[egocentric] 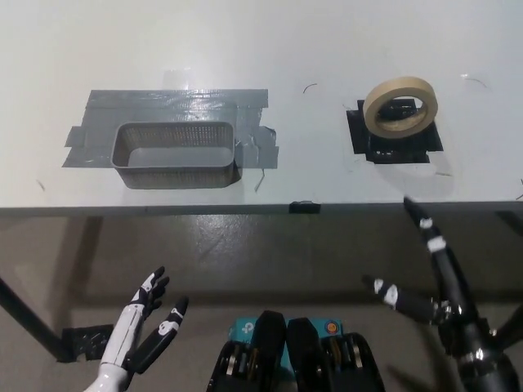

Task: The robot picks the tape placed on the black area with right hand and places it in the small grey container.

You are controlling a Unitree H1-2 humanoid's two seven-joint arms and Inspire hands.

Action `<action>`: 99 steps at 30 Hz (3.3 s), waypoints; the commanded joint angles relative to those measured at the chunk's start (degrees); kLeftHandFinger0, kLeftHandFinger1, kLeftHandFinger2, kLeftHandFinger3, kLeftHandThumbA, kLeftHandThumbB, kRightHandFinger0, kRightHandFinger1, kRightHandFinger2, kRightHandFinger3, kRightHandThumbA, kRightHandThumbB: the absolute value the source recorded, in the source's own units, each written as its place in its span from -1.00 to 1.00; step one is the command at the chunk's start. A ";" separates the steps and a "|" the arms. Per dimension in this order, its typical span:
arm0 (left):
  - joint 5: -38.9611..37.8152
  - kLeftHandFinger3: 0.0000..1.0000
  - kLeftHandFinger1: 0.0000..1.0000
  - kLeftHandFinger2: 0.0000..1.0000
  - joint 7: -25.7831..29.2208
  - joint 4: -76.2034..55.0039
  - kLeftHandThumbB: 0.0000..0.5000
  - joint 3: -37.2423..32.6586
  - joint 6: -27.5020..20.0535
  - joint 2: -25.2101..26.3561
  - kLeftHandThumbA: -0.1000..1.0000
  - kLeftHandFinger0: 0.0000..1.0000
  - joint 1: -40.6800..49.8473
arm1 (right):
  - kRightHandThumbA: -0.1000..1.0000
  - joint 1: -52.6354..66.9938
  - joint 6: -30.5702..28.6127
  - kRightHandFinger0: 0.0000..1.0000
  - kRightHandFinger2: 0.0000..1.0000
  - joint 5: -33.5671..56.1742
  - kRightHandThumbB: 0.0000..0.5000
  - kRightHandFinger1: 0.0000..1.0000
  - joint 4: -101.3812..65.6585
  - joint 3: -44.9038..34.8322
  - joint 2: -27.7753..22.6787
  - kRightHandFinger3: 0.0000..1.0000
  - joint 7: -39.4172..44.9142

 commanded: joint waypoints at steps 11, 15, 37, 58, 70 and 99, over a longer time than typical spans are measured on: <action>0.81 1.00 1.00 1.00 0.90 -2.87 -0.98 -0.01 -3.13 -0.22 0.53 1.00 4.56 | 1.00 -25.79 18.42 1.00 1.00 -27.61 0.41 1.00 -0.52 2.21 -9.96 1.00 2.42; 0.37 1.00 1.00 1.00 0.71 -2.76 -0.95 -0.01 -3.43 -0.36 0.59 1.00 4.44 | 1.00 -30.24 19.84 1.00 1.00 -27.78 0.36 1.00 4.91 3.53 -11.54 1.00 2.44; -1.81 1.00 1.00 1.00 -0.05 -2.78 -1.00 0.33 -4.08 -0.89 0.59 1.00 5.22 | 1.00 -41.38 24.45 1.00 1.00 -32.88 0.61 1.00 22.04 12.43 -13.02 1.00 1.04; -1.34 1.00 1.00 1.00 -0.20 -4.93 -1.00 0.59 -1.80 -0.76 0.59 1.00 4.54 | 1.00 -52.79 20.66 1.00 1.00 -31.33 0.64 1.00 39.63 14.99 -12.38 1.00 -3.73; -0.98 1.00 1.00 1.00 -0.60 -5.12 -1.00 0.35 -1.57 -0.32 0.60 1.00 3.26 | 1.00 -53.80 20.56 1.00 1.00 -30.46 0.62 1.00 43.45 16.45 -11.62 1.00 -4.08; -3.06 1.00 1.00 1.00 -1.86 -5.48 -1.00 0.37 -1.59 -0.27 0.47 0.87 1.48 | 1.00 -60.97 16.60 1.00 1.00 -24.35 0.81 1.00 59.53 19.44 -8.61 1.00 3.68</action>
